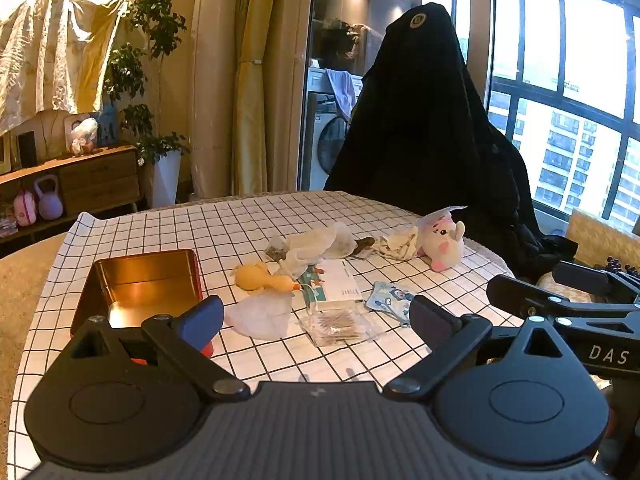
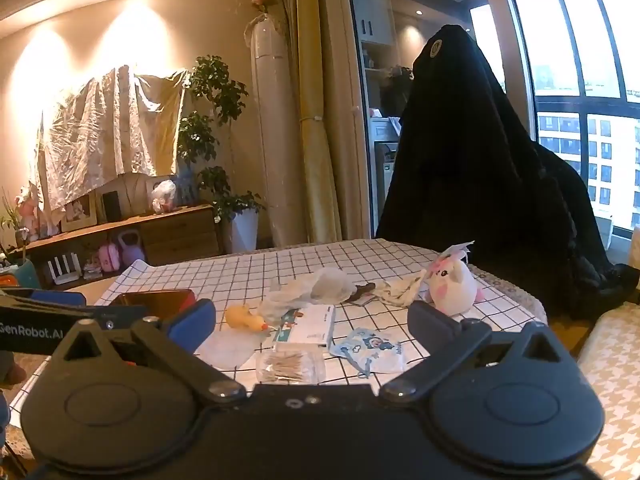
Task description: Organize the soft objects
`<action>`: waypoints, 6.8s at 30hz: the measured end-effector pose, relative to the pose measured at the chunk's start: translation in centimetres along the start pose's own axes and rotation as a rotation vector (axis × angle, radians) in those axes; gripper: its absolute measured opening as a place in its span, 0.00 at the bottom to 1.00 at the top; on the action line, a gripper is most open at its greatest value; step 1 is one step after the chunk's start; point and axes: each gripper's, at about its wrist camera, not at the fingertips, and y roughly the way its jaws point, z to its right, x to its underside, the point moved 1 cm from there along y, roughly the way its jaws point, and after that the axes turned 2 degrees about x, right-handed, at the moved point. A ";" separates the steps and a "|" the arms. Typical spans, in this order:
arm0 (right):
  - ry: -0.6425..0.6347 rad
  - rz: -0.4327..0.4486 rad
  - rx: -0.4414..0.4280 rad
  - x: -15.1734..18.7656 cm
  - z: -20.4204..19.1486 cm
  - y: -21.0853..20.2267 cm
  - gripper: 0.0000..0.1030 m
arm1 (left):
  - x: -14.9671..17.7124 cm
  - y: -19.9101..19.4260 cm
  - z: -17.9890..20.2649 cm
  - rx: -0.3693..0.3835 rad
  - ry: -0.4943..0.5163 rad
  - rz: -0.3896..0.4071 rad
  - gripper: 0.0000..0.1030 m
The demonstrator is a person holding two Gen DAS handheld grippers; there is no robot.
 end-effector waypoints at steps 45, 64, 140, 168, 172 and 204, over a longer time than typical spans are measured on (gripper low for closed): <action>-0.013 0.003 -0.020 0.2 -0.1 0.7 0.99 | 0.5 0.8 -0.5 -0.001 0.000 -0.024 0.97; -0.017 -0.020 -0.030 0.7 0.6 2.8 0.95 | 0.0 3.6 -0.4 0.001 0.019 -0.038 0.97; -0.094 -0.482 -0.045 4.1 10.1 25.4 0.09 | 3.3 24.7 3.0 -0.075 -0.012 -0.397 0.70; -0.161 -0.383 -0.303 -3.5 -2.1 16.7 0.09 | -3.7 12.9 -7.7 -0.113 -0.092 -0.234 0.70; -0.193 -0.382 -0.343 -4.0 -4.9 16.9 0.09 | -4.4 11.8 -10.2 -0.147 -0.099 -0.214 0.70; -0.418 -0.505 -0.457 -0.7 -22.8 24.0 0.11 | -6.0 18.8 -26.6 -0.228 -0.155 -0.370 0.70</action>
